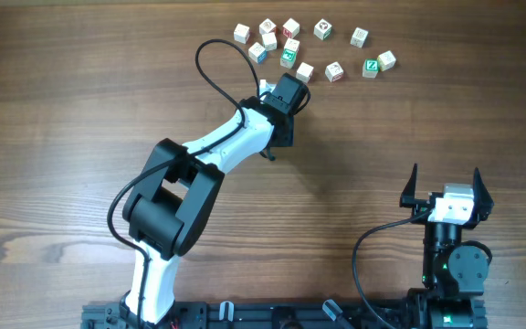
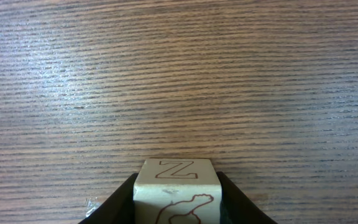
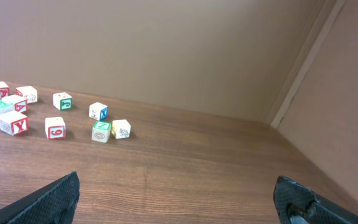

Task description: Form a horizontal line

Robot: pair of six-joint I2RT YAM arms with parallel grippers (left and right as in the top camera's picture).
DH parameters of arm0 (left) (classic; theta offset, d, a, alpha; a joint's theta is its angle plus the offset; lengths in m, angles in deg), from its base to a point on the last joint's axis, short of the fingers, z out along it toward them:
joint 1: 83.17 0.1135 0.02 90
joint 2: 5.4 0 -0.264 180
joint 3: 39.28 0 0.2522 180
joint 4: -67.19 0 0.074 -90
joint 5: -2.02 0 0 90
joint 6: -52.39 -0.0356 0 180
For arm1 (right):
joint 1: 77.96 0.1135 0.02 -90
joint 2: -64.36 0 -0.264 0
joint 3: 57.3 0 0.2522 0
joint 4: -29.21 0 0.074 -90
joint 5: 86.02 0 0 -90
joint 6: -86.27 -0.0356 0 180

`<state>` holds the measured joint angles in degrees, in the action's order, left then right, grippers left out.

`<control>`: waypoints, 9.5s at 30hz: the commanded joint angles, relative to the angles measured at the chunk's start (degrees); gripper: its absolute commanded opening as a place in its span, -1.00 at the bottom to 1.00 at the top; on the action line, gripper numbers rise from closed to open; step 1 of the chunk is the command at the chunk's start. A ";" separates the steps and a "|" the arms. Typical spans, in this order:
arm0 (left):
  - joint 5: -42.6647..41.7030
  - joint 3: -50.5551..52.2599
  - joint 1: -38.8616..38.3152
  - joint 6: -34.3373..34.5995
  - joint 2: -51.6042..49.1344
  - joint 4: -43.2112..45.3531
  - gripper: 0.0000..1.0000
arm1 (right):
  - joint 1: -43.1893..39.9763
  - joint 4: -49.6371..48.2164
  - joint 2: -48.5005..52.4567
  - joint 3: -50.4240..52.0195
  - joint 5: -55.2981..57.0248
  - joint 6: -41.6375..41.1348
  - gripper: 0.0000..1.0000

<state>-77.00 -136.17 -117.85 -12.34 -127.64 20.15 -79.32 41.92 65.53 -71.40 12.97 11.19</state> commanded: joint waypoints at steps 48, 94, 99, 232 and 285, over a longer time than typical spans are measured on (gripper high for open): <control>-5.60 3.41 3.30 1.42 -4.55 -1.25 -0.11 | 0.22 -0.15 -0.20 0.04 -0.94 0.50 0.99; -5.16 3.41 3.34 8.70 -4.55 -2.29 -0.11 | 0.22 -0.15 -0.20 0.04 -0.94 0.48 0.99; -5.16 3.41 3.34 11.23 -4.55 -2.40 -0.10 | 0.22 -0.15 -0.20 0.04 -0.94 0.50 1.00; 3.17 1.38 3.28 3.69 -0.76 5.25 0.44 | 0.22 -0.15 -0.20 0.04 -0.94 0.50 0.99; 7.30 -4.92 9.84 -0.83 52.15 -63.21 1.00 | 0.22 -0.15 -0.20 0.04 -0.94 0.50 0.99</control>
<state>-70.38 -141.57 -108.28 -13.30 -76.19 -43.02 -79.32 41.92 65.64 -71.40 12.95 11.19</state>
